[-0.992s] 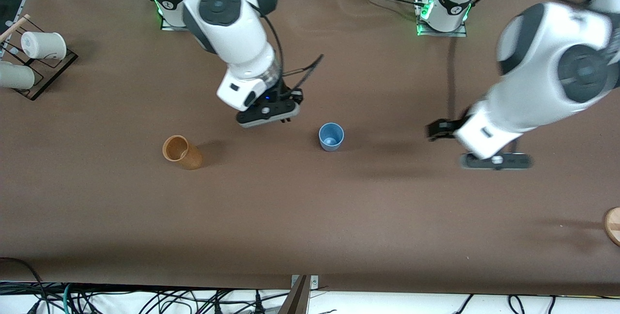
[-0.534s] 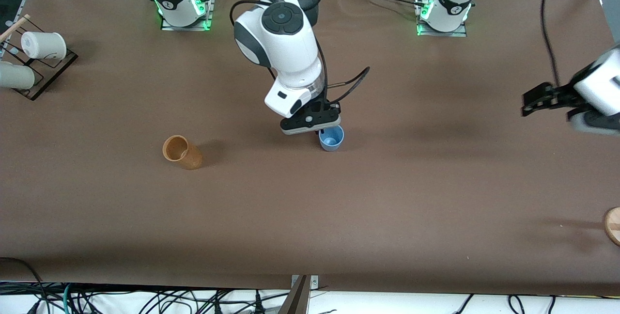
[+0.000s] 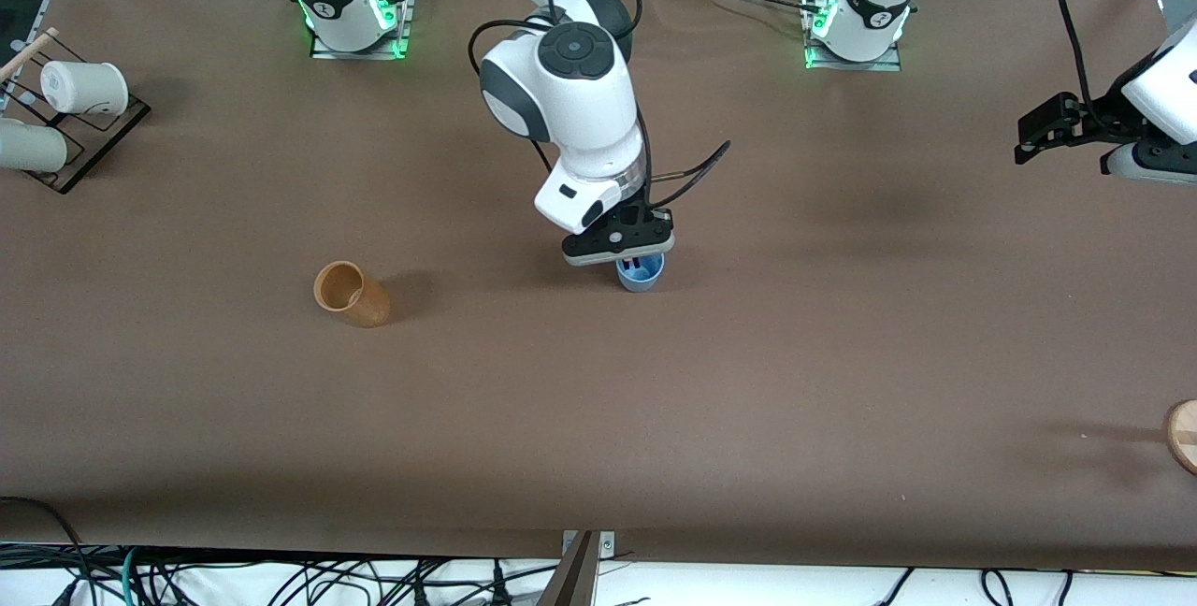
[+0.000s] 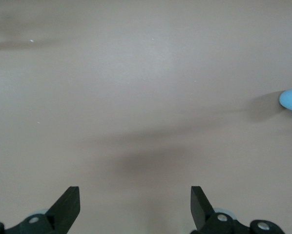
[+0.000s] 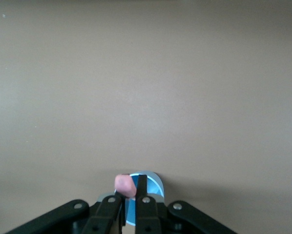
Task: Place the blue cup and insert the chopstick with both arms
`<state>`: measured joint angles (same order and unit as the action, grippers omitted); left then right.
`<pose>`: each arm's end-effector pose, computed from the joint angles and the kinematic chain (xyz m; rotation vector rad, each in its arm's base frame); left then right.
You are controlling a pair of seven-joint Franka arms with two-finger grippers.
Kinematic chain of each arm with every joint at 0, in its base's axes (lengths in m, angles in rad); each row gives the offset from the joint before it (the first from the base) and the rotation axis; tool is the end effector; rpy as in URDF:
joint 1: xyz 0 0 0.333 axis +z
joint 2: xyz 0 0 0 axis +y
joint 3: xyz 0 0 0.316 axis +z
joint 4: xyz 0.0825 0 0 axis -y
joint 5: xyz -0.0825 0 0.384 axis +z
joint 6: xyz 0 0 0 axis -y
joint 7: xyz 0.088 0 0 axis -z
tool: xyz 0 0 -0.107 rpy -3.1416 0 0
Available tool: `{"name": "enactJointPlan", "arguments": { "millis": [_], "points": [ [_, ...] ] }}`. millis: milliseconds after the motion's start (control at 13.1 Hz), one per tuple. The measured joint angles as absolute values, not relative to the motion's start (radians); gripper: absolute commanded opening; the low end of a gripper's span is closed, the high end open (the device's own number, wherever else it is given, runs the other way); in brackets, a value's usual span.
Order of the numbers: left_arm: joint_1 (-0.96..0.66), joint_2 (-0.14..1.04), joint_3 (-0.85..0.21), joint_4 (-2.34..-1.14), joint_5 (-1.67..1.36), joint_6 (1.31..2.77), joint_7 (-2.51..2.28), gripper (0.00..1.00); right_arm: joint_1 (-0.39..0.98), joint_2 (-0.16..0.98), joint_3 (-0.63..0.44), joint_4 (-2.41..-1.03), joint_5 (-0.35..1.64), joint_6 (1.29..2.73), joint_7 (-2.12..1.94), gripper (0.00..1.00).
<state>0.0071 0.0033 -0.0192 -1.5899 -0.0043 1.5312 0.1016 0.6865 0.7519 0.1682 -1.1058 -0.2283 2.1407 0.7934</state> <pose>0.5504 -0.0071 0.6104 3.1279 -0.1781 -0.0967 0.5522 0.5539 0.4048 -2.9663 -0.1406 -0.4074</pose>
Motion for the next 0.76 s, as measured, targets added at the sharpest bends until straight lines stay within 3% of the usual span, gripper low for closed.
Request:
{"name": "enactJointPlan", "arguments": {
  "millis": [153,305,763],
  "points": [
    [0.013,0.013,-0.016,-1.598,-0.011,1.534,0.102,1.00,0.711,0.782,0.167,-1.106,-0.261,2.155,0.833,0.55],
    [0.015,0.022,-0.016,-1.598,-0.012,1.536,0.102,1.00,0.714,0.796,0.162,-1.106,-0.268,2.171,0.845,1.00],
    [0.006,0.036,-0.030,-1.585,-0.013,1.554,0.102,1.00,0.642,0.750,0.156,-1.076,-0.244,2.072,0.834,1.00]
  ]
}}
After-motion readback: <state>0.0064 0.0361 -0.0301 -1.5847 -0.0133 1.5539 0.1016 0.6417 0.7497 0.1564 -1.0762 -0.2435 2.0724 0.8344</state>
